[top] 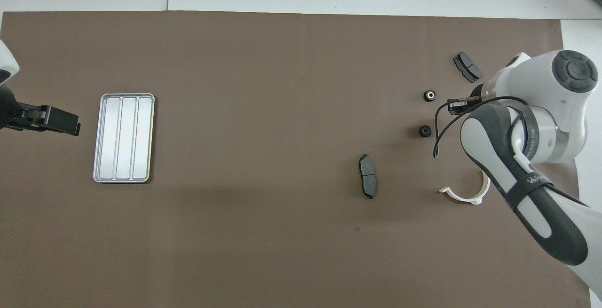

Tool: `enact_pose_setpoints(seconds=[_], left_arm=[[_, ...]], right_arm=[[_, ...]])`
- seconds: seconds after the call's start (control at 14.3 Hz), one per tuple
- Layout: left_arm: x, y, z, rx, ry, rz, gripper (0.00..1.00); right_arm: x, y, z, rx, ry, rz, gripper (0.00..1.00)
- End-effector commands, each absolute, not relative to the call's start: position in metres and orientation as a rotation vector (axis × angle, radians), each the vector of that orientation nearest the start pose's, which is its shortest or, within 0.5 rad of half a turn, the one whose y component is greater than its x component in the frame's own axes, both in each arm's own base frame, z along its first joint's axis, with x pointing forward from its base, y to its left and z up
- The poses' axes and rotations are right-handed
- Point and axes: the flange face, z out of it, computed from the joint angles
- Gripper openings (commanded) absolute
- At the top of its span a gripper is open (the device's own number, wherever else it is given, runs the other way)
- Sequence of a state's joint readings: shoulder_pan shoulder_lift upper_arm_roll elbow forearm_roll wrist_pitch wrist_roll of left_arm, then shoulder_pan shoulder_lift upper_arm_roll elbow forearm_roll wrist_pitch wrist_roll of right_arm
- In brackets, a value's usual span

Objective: Pick bearing gear from pile to tray
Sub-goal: 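Grasp the black bearing with the right gripper and lift it, then carry the bearing with the right gripper toward the table center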

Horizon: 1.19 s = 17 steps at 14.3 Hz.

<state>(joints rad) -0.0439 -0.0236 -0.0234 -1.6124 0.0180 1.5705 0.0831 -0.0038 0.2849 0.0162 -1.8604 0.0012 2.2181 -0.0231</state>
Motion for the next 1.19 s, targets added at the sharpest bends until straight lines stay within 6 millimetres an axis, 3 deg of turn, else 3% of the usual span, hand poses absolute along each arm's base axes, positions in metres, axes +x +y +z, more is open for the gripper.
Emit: enact_pose_setpoints(seconds=[0.0, 0.21, 0.35, 0.63, 0.98, 1.12], left_arm=[[0.538, -0.031, 0.620, -3.125, 0.243, 0.027, 1.00], [0.538, -0.031, 0.620, -3.125, 0.243, 0.027, 1.00], [0.538, -0.031, 0.619, -3.125, 0.243, 0.029, 1.00], [0.538, -0.031, 0.619, -3.125, 0.243, 0.029, 1.00], [0.538, -0.031, 0.620, -3.125, 0.243, 0.027, 1.00], [0.538, -0.031, 0.619, -3.125, 0.243, 0.029, 1.00]], right_arm=[[0.629, 0.060, 0.414, -3.111, -0.008, -0.100, 0.00], [0.617, 0.127, 0.427, -3.110, 0.067, -0.108, 0.00], [0.610, 0.157, 0.428, -3.100, 0.128, -0.115, 0.00], [0.586, 0.243, 0.425, -3.069, 0.265, -0.129, 0.00], [0.559, 0.329, 0.406, -3.044, 0.291, -0.156, 0.00], [0.558, 0.345, 0.402, -3.024, 0.325, -0.176, 0.00]])
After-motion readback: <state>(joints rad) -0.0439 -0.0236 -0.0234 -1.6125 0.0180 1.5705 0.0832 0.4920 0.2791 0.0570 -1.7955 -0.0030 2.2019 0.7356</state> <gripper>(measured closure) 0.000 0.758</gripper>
